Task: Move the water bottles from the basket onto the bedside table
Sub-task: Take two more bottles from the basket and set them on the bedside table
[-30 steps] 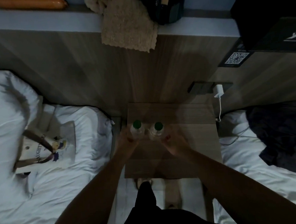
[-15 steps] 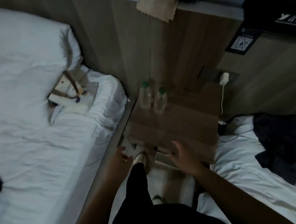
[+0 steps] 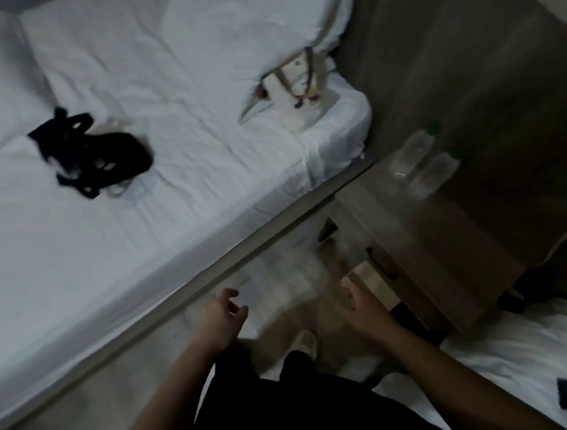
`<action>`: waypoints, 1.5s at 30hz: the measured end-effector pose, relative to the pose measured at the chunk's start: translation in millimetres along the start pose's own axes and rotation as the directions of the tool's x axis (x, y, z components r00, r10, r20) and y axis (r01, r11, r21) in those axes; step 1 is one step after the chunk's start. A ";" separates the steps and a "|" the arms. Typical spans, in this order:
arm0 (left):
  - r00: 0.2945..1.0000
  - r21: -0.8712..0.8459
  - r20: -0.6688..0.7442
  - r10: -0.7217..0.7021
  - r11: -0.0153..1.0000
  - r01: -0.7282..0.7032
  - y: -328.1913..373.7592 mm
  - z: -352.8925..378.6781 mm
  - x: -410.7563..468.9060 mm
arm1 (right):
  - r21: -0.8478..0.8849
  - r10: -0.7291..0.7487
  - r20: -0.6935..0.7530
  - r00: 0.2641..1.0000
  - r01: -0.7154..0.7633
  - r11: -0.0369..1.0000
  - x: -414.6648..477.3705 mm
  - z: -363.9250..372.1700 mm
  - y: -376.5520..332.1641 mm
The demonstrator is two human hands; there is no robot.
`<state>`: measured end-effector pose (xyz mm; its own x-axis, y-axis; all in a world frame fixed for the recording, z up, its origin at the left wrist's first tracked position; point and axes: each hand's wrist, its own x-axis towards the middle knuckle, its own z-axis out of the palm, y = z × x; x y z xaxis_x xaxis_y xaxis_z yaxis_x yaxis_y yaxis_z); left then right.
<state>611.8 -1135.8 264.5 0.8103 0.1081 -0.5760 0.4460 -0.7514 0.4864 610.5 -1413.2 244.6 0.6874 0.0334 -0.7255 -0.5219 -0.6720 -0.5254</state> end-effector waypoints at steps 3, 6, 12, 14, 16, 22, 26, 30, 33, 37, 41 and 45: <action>0.990 -0.093 -0.093 -0.104 0.991 0.096 -36.6 -11.0 -23.5 | -0.164 -0.079 0.065 0.995 0.088 0.982 7.2 26.4 -26.2; 0.969 -0.180 -0.146 -0.200 0.968 0.172 -79.6 -22.8 -52.6 | -0.279 -0.152 0.132 0.979 0.184 0.942 9.6 60.2 -59.3; 0.944 -0.243 -0.167 -0.285 0.940 0.241 -188.2 -51.2 -113.7 | -0.363 -0.274 0.164 0.948 0.316 0.877 -1.0 158.4 -134.4; 0.945 -0.226 -0.161 -0.284 0.943 0.245 -231.4 -66.8 -135.7 | -0.395 -0.283 0.183 0.942 0.334 0.856 -9.3 205.3 -153.5; 0.939 -0.217 -0.179 -0.293 0.943 0.252 -280.5 -83.8 -159.3 | -0.415 -0.280 0.225 0.933 0.352 0.839 -23.3 261.1 -169.4; 0.814 -0.362 -0.304 -0.495 0.850 0.382 -431.8 -128.0 -252.0 | -0.450 -0.323 0.506 0.800 0.564 0.692 -98.6 445.1 -225.0; 0.690 -0.539 -0.331 -0.643 0.729 0.421 -507.3 -130.4 -309.2 | -0.443 -0.314 0.684 0.658 0.717 0.538 -145.1 520.5 -267.6; 0.635 -0.667 -0.323 -0.702 0.645 0.374 -548.1 -131.1 -329.8 | -0.482 -0.323 0.695 0.643 0.749 0.454 -156.2 567.1 -301.3; 0.607 -0.728 -0.313 -0.731 0.595 0.341 -569.0 -133.7 -334.5 | -0.538 -0.271 0.705 0.655 0.744 0.397 -153.7 597.4 -319.8; 0.576 -0.773 -0.301 -0.760 0.548 0.319 -608.7 -145.4 -338.4 | -0.575 -0.183 0.742 0.645 0.752 0.322 -146.2 648.6 -350.9; 0.551 -0.785 -0.287 -0.783 0.523 0.334 -670.5 -171.3 -338.4 | -0.568 -0.183 0.751 0.634 0.762 0.310 -145.6 719.2 -386.0; 0.532 -0.775 -0.263 -0.805 0.505 0.381 -736.8 -210.2 -343.8 | -0.549 -0.162 0.777 0.608 0.781 0.297 -154.4 794.0 -427.6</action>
<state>84.5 -482.5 242.2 0.1724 0.8334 -0.5251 0.8281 0.1660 0.5354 326.5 -543.6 228.3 0.1101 0.7045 -0.7011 0.6596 -0.5795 -0.4787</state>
